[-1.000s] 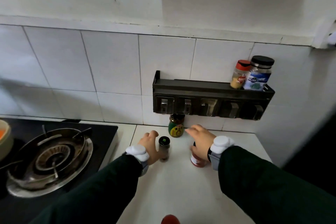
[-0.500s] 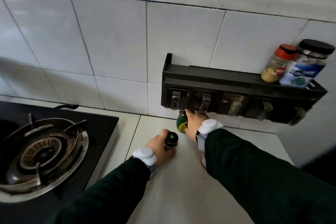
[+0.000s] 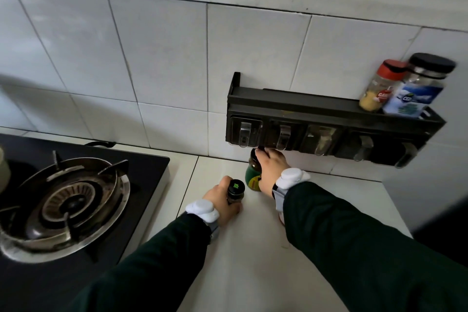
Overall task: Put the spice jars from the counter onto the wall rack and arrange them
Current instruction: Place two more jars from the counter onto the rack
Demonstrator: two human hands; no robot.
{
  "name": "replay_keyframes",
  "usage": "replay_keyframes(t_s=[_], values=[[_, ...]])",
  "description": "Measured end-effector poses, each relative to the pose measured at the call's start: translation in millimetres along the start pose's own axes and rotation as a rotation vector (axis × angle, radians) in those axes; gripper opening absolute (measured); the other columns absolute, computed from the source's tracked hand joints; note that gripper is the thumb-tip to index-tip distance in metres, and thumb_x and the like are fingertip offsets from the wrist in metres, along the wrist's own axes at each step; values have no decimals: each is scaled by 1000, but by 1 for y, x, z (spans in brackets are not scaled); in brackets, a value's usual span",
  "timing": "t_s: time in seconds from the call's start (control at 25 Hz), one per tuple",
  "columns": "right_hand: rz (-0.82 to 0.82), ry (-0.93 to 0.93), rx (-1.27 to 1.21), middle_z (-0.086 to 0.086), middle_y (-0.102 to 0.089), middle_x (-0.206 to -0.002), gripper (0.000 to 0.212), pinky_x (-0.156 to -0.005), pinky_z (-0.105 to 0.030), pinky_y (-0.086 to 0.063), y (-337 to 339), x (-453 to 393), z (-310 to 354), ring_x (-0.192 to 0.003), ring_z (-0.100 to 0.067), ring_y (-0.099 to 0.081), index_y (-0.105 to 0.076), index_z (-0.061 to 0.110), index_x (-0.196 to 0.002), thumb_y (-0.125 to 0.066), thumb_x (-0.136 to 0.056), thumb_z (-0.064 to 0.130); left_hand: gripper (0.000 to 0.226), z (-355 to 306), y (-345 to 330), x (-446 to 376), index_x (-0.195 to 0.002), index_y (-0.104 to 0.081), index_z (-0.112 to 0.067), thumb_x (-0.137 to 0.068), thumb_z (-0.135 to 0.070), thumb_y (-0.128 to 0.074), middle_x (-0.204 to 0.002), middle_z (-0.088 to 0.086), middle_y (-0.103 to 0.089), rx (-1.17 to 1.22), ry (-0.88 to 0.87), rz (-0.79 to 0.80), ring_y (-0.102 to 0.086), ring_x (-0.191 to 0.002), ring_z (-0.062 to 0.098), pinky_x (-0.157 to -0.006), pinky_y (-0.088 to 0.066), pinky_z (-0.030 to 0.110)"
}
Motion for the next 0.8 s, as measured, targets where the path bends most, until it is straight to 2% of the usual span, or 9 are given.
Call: replay_keyframes(t_s=[0.08,0.2,0.32,0.44,0.56,0.68,0.8], values=[[11,15,0,-13,-29,-148,72,-110,-43,-36,-2,15,4,-135,-35,-29,-29,16,-141,-66,-79,18,39,0,0,14,-103,-41,-26,-73,-28,-67,-89,3,-65,-5,11,17,-63,-77,27,-66,-47,29],[-6,56,45,-15,-38,-130,55,-102,-41,-41,-4,40,15,-123,-35,-37,-39,13,-127,-62,-77,14,38,5,0,33,-100,-41,-29,-72,-29,-67,-88,2,-66,-12,32,30,-64,-78,26,-66,-47,28],[-20,75,70,-14,-36,-122,46,-83,-37,-45,-6,69,25,-111,-34,-45,-39,14,-120,-59,-79,11,40,9,1,55,-99,-41,-31,-70,-30,-68,-88,3,-68,-10,42,26,-66,-77,26,-69,-52,31],[-39,91,115,-12,-34,-117,46,-68,-34,-38,-10,95,33,-98,-34,-53,-37,15,-116,-62,-78,11,42,12,-1,77,-98,-40,-34,-66,-32,-68,-89,5,-69,-32,38,43,-66,-76,28,-73,-56,37],[-75,72,140,-12,-34,-116,53,-65,-34,-38,-14,116,32,-90,-33,-55,-35,16,-117,-67,-75,14,43,14,-4,92,-96,-40,-38,-63,-35,-67,-90,4,-69,-64,14,77,-67,-76,28,-75,-57,42],[-127,57,112,-10,-34,-115,61,-63,-33,-43,-18,131,28,-84,-30,-54,-34,18,-117,-70,-69,20,49,15,-6,105,-102,-39,-34,-63,-36,-68,-93,4,-69,-88,28,83,-66,-80,27,-76,-56,40],[-131,24,52,-9,-33,-117,69,-75,-39,-53,-25,143,22,-94,-31,-53,-33,22,-123,-71,-65,23,50,17,-6,116,-104,-46,-26,-63,-39,-70,-97,2,-69,-76,72,52,-66,-85,25,-76,-54,35]])
Point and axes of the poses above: each hand's wrist, its own x-axis away from the middle knuckle, its own y-axis out of the back of the hand, z = x × y, the point moved 8 cm from there along -x, towards the middle knuckle
